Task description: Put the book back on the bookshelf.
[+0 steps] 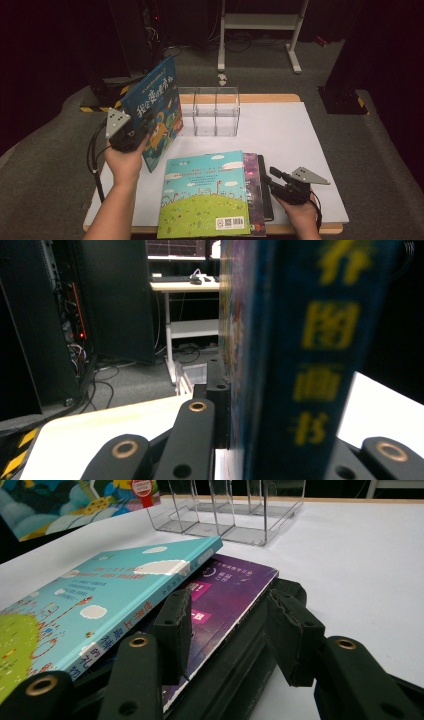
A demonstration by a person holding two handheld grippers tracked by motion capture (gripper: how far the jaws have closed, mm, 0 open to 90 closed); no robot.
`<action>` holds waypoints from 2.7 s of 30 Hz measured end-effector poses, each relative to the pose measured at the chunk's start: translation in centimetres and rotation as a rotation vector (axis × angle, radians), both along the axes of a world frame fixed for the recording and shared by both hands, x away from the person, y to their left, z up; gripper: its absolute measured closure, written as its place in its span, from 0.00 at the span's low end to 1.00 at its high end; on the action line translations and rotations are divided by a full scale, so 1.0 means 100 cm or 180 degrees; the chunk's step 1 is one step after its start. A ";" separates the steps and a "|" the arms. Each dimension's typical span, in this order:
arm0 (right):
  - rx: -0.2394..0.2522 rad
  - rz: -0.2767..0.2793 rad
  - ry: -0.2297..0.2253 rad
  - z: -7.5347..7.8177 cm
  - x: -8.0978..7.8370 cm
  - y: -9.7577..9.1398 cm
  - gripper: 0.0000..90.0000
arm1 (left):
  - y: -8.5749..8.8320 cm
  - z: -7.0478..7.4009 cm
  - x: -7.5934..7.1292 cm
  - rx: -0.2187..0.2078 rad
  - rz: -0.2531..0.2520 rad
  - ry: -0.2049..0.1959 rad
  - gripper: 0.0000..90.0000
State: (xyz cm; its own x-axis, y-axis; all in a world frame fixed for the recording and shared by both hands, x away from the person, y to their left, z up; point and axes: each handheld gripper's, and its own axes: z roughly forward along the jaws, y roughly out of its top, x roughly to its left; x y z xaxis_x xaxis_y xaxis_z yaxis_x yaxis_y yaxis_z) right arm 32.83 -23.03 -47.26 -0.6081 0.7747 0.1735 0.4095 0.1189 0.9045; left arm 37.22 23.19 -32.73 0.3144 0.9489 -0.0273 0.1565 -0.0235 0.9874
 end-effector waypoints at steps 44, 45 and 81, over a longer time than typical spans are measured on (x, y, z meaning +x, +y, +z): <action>0.0087 0.0040 0.0006 0.001 0.002 -0.006 0.61 | -0.058 -0.039 0.100 0.0117 0.0433 -0.0001 0.92; 0.0087 0.0042 0.0004 0.001 0.002 -0.006 0.61 | -0.057 -0.040 0.099 0.0122 0.0435 0.0000 0.92; 0.0060 0.0077 0.0028 -0.001 0.001 -0.001 0.61 | -0.051 -0.044 0.076 0.0323 0.0264 -0.0048 0.90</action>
